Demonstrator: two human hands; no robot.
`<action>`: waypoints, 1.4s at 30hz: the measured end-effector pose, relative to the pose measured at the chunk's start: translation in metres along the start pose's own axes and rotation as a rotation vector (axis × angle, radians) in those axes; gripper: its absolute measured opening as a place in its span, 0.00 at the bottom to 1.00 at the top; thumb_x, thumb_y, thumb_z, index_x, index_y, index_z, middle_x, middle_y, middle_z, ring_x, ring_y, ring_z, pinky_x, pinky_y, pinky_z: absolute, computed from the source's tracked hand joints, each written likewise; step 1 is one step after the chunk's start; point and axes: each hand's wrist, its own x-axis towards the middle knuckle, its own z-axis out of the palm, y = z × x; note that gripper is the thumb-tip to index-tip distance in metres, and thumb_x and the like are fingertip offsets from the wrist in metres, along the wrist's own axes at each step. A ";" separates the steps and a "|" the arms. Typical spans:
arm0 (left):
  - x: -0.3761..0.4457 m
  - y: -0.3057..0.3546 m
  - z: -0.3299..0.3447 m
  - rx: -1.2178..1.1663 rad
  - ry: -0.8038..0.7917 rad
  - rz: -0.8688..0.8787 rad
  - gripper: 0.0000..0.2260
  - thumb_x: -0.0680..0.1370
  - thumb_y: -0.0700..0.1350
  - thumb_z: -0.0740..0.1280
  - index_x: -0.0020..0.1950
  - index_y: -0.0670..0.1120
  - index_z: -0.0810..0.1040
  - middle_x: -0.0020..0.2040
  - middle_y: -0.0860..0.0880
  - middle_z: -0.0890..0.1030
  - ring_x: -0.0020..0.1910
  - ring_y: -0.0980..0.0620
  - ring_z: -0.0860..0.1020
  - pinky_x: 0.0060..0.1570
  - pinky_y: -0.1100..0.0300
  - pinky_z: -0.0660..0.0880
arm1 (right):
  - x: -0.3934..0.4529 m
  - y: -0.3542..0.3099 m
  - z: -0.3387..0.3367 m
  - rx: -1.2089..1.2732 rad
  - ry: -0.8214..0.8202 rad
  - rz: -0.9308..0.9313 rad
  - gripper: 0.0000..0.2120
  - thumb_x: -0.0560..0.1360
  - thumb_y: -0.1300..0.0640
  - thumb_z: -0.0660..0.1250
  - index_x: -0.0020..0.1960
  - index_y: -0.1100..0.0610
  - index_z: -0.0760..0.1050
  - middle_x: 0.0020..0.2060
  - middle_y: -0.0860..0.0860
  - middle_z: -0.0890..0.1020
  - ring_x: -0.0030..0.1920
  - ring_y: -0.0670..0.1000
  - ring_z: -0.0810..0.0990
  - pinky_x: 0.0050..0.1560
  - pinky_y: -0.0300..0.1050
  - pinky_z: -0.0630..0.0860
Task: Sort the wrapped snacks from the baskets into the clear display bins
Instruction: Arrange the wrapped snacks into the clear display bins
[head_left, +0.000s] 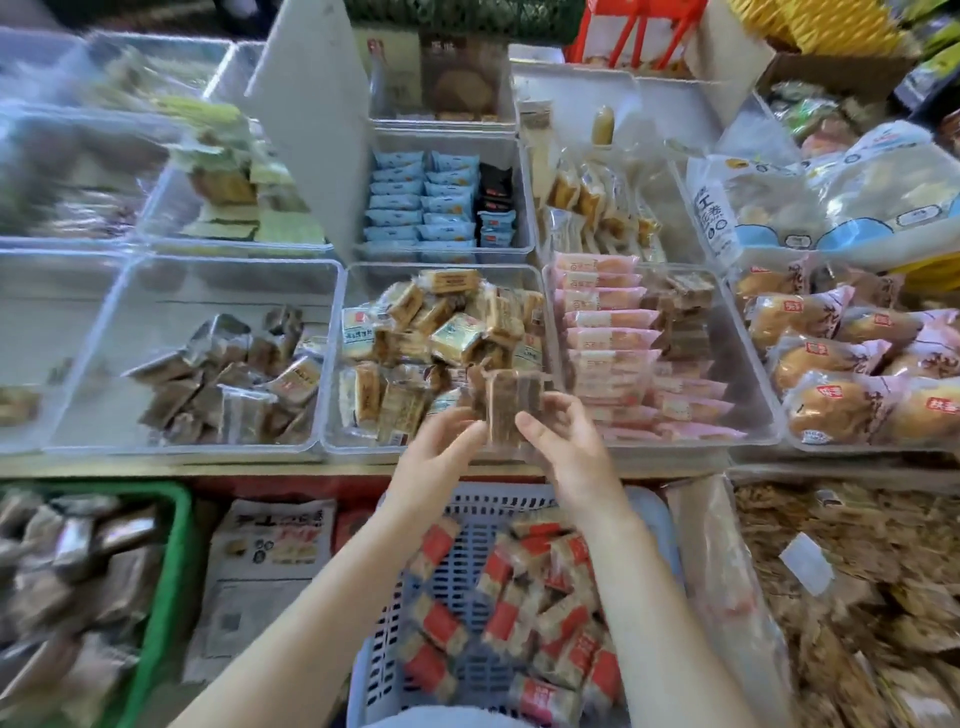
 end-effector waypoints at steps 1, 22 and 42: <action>-0.004 -0.006 -0.018 -0.065 0.029 -0.047 0.12 0.78 0.57 0.69 0.59 0.58 0.77 0.53 0.62 0.80 0.53 0.64 0.79 0.51 0.66 0.76 | 0.000 0.003 0.021 -0.097 -0.065 0.001 0.12 0.77 0.52 0.72 0.59 0.49 0.77 0.53 0.47 0.85 0.55 0.49 0.83 0.57 0.48 0.80; 0.128 -0.049 -0.253 0.941 0.169 0.100 0.29 0.80 0.54 0.64 0.76 0.41 0.64 0.78 0.42 0.59 0.78 0.41 0.51 0.77 0.48 0.52 | 0.038 0.078 0.136 -1.456 0.110 -0.281 0.33 0.79 0.42 0.37 0.77 0.51 0.63 0.76 0.49 0.66 0.79 0.56 0.52 0.75 0.58 0.57; 0.099 -0.009 0.063 1.032 0.174 0.553 0.26 0.78 0.57 0.54 0.73 0.47 0.71 0.75 0.44 0.68 0.77 0.42 0.61 0.75 0.41 0.54 | 0.073 0.006 -0.090 -1.030 0.624 -0.512 0.13 0.71 0.68 0.65 0.55 0.62 0.79 0.55 0.59 0.78 0.57 0.58 0.75 0.57 0.56 0.76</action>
